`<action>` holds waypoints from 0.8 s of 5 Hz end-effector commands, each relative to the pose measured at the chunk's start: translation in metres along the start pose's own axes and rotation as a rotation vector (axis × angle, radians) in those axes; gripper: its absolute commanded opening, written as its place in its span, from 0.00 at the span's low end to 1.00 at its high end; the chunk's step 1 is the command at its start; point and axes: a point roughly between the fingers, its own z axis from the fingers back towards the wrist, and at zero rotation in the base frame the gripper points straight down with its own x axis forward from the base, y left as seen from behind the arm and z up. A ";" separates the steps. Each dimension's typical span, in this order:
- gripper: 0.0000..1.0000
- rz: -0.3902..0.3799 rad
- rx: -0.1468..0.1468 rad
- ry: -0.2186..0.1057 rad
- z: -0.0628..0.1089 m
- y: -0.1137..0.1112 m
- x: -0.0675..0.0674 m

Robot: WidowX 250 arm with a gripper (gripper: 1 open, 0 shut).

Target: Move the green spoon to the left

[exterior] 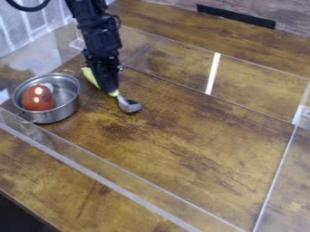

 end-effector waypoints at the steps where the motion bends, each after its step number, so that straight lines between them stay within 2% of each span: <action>1: 0.00 0.011 0.038 -0.042 0.031 0.013 -0.005; 2: 0.00 0.003 0.034 -0.038 0.042 0.013 -0.011; 4: 0.00 0.044 0.027 -0.064 0.059 0.016 -0.012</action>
